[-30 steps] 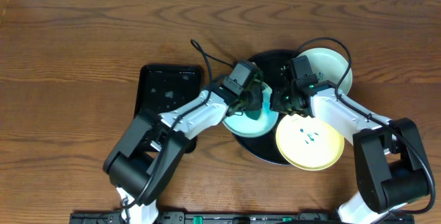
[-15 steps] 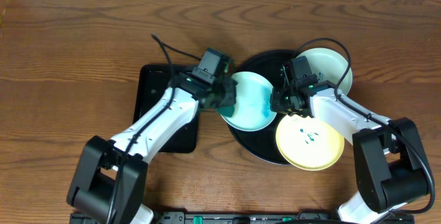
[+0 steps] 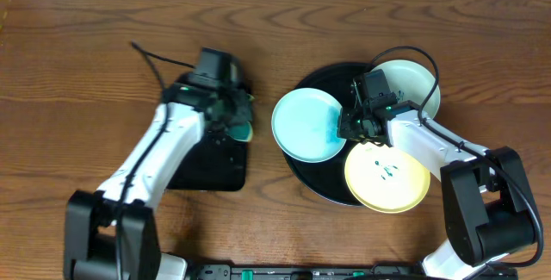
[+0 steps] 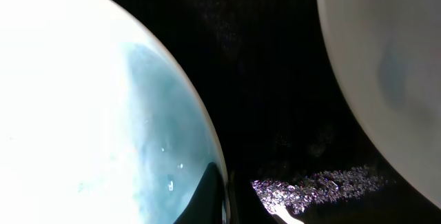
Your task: Clean dirty plates on tray and stack at the side
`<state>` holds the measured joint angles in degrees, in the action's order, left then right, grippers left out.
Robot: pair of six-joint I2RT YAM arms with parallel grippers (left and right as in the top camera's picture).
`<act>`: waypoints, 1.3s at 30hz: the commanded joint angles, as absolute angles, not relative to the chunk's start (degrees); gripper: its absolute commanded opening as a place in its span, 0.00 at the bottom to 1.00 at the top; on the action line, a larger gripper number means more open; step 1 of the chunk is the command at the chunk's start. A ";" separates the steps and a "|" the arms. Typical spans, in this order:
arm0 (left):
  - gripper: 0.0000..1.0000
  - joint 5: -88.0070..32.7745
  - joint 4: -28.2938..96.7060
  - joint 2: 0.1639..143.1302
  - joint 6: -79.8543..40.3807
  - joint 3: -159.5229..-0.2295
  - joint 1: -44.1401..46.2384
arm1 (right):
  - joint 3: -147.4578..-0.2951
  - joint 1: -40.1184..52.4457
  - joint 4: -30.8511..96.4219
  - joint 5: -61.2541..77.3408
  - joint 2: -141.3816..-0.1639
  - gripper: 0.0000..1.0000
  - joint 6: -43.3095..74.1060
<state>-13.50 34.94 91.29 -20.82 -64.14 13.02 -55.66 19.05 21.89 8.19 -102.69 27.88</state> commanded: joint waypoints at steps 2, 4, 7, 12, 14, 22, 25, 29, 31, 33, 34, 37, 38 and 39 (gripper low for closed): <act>0.08 -13.19 36.71 90.28 -17.78 -63.64 9.78 | -55.40 19.16 21.87 6.85 -103.11 0.01 23.88; 0.08 -13.17 37.39 90.35 -17.74 -63.22 8.64 | -55.55 19.00 21.93 5.89 -102.19 0.01 22.11; 0.08 -12.58 37.47 90.35 -17.63 -62.19 7.49 | -56.55 18.52 24.08 1.41 -99.55 0.01 20.43; 0.08 -12.29 36.99 90.43 -17.26 -60.73 7.14 | -59.46 18.26 29.15 -4.23 -93.67 0.01 13.39; 0.08 -11.64 36.82 90.67 -16.95 -60.45 7.14 | -60.40 18.39 31.57 -6.85 -91.74 0.01 12.05; 0.08 -10.17 36.84 91.05 -16.95 -60.42 7.14 | -60.86 18.41 33.85 -11.27 -88.38 0.01 12.10; 0.08 -10.17 36.86 91.05 -16.95 -60.42 7.14 | -60.88 18.41 33.61 -13.34 -88.38 0.01 12.08; 0.08 -10.15 36.84 91.05 -16.93 -60.42 7.14 | -61.10 18.44 32.93 -16.32 -88.38 0.01 10.13; 0.08 -9.72 36.86 91.11 -16.91 -60.42 7.14 | -61.39 18.44 32.97 -17.89 -88.36 0.01 10.11; 0.08 -9.72 36.80 91.33 -16.91 -60.42 7.14 | -61.80 18.44 32.97 -18.00 -88.36 0.01 9.13; 0.08 -9.72 36.80 91.55 -16.84 -60.42 7.14 | -62.08 18.48 32.97 -18.02 -88.36 0.01 8.82; 0.08 -9.74 36.82 92.20 -15.79 -60.42 7.14 | -63.09 18.72 32.93 -18.24 -88.36 0.01 6.61; 0.08 -9.74 36.82 92.55 -15.64 -60.42 7.14 | -63.57 18.92 32.95 -18.87 -88.36 0.01 5.91; 0.08 -9.74 36.77 92.95 -15.62 -60.42 7.14 | -64.10 19.27 32.99 -20.05 -88.36 0.01 5.30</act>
<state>-10.48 36.99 91.64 -17.28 -60.82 7.31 -61.30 18.46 33.23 -16.82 -89.14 8.25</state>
